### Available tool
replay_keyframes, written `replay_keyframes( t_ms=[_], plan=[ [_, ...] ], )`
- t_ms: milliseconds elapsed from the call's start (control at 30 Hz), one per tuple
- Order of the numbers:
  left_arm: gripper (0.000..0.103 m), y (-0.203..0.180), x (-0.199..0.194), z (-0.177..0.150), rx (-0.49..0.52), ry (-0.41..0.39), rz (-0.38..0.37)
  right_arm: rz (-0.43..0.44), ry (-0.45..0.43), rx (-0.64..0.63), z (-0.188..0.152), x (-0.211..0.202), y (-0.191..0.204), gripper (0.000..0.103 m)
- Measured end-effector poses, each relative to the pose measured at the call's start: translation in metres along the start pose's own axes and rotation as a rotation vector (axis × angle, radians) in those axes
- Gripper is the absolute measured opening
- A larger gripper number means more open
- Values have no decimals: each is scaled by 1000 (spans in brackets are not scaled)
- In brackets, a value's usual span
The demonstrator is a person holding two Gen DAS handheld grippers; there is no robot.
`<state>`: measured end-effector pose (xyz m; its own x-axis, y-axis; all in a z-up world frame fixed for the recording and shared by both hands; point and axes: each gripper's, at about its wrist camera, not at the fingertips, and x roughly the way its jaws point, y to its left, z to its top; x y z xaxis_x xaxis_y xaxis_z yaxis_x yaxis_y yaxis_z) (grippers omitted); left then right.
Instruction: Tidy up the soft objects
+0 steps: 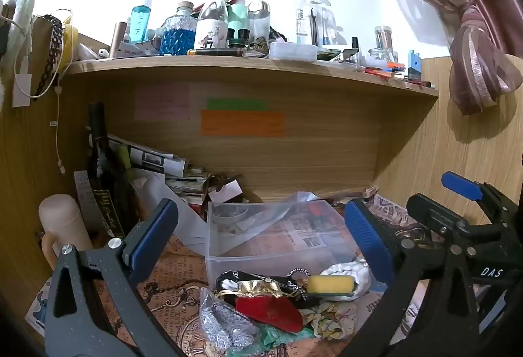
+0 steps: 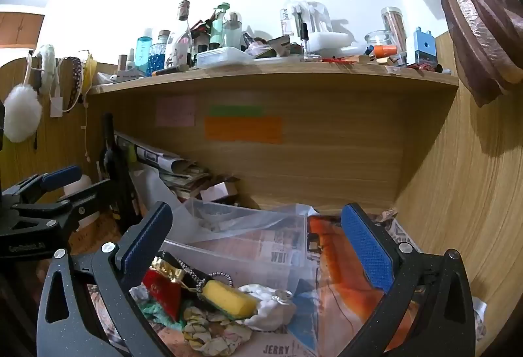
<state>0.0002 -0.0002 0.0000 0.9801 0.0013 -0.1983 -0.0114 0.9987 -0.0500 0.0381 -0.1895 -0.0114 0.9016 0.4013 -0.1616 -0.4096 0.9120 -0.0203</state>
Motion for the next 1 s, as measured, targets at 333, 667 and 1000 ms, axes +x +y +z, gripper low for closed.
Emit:
replay_keyframes(
  t_ms=[333,667,1000],
  plan=[
    [103,0,1,0,1,2,-1,3,5,12,0,0,-2,103],
    [103,0,1,0,5,1,-1,15,9,18,1,0,-1,103],
    [103,0,0,-1,7,1,-2,18,8,19,2,-1,0,103]
  ],
)
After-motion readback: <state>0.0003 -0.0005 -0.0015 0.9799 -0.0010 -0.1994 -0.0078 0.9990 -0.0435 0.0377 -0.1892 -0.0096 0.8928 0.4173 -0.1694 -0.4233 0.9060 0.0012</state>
